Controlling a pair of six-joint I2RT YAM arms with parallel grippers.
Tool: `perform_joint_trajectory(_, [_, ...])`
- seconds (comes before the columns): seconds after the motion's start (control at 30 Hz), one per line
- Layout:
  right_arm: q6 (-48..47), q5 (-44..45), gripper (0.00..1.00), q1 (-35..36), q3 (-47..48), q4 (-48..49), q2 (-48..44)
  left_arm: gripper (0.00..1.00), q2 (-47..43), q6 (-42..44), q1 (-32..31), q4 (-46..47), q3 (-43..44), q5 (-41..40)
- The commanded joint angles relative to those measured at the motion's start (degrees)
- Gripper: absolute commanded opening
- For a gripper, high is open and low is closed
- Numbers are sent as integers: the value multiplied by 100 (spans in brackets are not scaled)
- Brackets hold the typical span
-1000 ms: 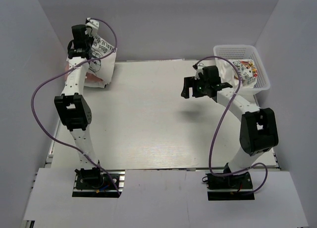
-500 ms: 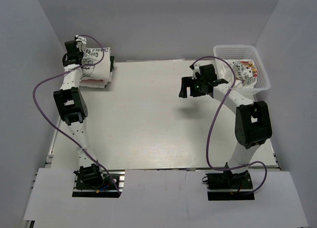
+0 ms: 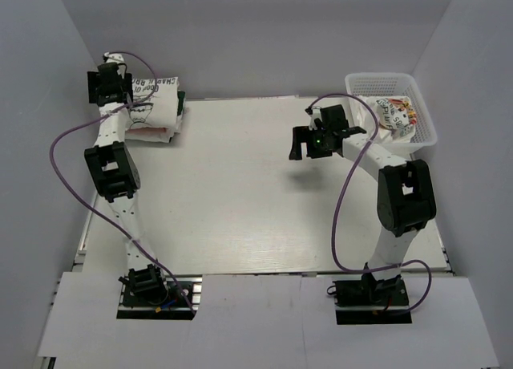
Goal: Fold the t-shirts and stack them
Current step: Put the neatly folded tshirt into the corner of the board with the left arm
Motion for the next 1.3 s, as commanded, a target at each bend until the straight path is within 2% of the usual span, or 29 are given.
perform_joint_trajectory(0.0, [70, -116, 91, 26, -170, 226, -550, 100, -784, -997, 37, -671, 396, 445])
perform_joint_trajectory(0.07, [106, -160, 91, 8, -312, 401, -735, 100, -1091, -1584, -24, -960, 195, 449])
perform_joint_trajectory(0.13, [211, -239, 91, 17, -689, 481, -972, 100, -1338, -1816, -95, -1014, -225, 685])
perform_joint_trajectory(0.2, [238, -327, 91, 8, -1074, 674, -1228, 100, -1810, -2236, -147, -884, -622, 1097])
perform_joint_trajectory(0.27, [281, -406, 91, 8, -1321, 771, -1544, 100, -2198, -2588, -148, -700, -1289, 1177])
perform_joint_trajectory(0.4, [545, -740, 91, 17, -2121, 1377, -1923, 100, -3349, -2695, -332, 318, -2704, 1582])
perform_joint_trajectory(0.43, [789, -836, 91, 8, -2627, 1909, -2149, 100, -3552, -2748, -472, 321, -3064, 1583])
perform_joint_trajectory(0.5, [931, -828, 91, 17, -2965, 2238, -2387, 100, -4158, -3097, -631, 234, -3417, 1679])
perform_joint_trajectory(0.57, [1108, -715, 91, 26, -3466, 2590, -2755, 100, -4806, -3475, -964, 338, -4207, 1863])
perform_joint_trajectory(0.6, [1117, -636, 91, 17, -3685, 2626, -2845, 100, -5046, -3643, -1105, 417, -4871, 1864])
perform_joint_trajectory(0.67, [1178, -259, 91, 0, -3792, 2565, -3143, 100, -5459, -4021, -1588, 513, -5542, 1969])
perform_joint_trajectory(0.7, [1248, 82, 91, -18, -3862, 2452, -3214, 100, -5835, -4336, -1946, 688, -6198, 2091])
perform_joint_trajectory(0.8, [1397, 383, 91, 0, -3995, 2371, -3566, 100, -6277, -4716, -2537, 804, -7281, 2092])
perform_joint_trajectory(0.87, [1503, 594, 91, 0, -4169, 2468, -3873, 100, -6533, -4858, -3063, 560, -7671, 1786])
perform_joint_trajectory(0.97, [1608, 709, 91, 0, -4424, 2758, -4225, 100, -6961, -4858, -3521, -222, -7795, 1233])
perform_joint_trajectory(1.1, [1705, 1095, 91, 8, -4653, 3057, -4804, 100, -7700, -4797, -3698, -400, -7919, 704])
perform_joint_trajectory(1.27, [1732, 1167, 91, 8, -4812, 3416, -5025, 100, -7904, -4551, -3751, -382, -7989, 432])
